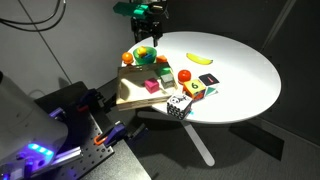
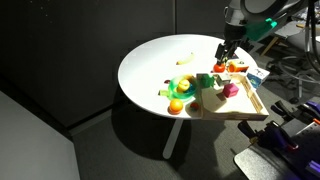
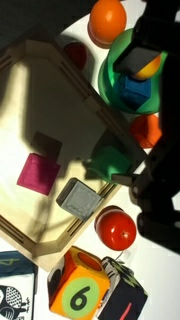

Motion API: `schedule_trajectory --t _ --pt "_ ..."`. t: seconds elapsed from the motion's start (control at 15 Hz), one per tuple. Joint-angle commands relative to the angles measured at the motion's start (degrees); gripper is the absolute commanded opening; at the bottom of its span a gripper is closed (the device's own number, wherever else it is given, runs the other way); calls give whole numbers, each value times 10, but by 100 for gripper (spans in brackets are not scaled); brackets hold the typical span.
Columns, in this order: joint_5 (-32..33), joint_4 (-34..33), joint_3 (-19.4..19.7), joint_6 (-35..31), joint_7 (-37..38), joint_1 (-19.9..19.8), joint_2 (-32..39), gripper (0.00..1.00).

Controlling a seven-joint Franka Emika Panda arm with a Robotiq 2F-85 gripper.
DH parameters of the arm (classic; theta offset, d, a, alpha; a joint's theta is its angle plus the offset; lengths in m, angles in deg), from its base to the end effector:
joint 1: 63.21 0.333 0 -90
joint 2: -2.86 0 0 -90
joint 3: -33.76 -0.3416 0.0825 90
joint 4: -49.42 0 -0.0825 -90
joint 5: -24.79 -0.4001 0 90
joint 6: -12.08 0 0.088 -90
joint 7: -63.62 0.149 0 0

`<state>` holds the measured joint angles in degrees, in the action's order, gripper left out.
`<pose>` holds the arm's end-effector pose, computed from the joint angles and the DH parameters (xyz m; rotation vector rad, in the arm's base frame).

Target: Pick up the mulberry pink block from the block with a number image and put it in the wooden tray

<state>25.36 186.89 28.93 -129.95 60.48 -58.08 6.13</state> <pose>0.5026 0.0883 0.2649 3.1194 0.3702 0.0358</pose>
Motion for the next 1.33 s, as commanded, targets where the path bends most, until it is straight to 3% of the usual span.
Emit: schedule_trajectory --t 0.0,0.67,1.07,1.13,1.27 --pt "2 -2 -3 62 9 2 -40 100" --pt "-1 12 -6 202 5 7 -131 100" --pt "-6 31 -4 207 5 8 -181 100" --pt "0 13 -5 206 0 7 -150 100" --pt "0 19 -4 206 0 7 -162 100"
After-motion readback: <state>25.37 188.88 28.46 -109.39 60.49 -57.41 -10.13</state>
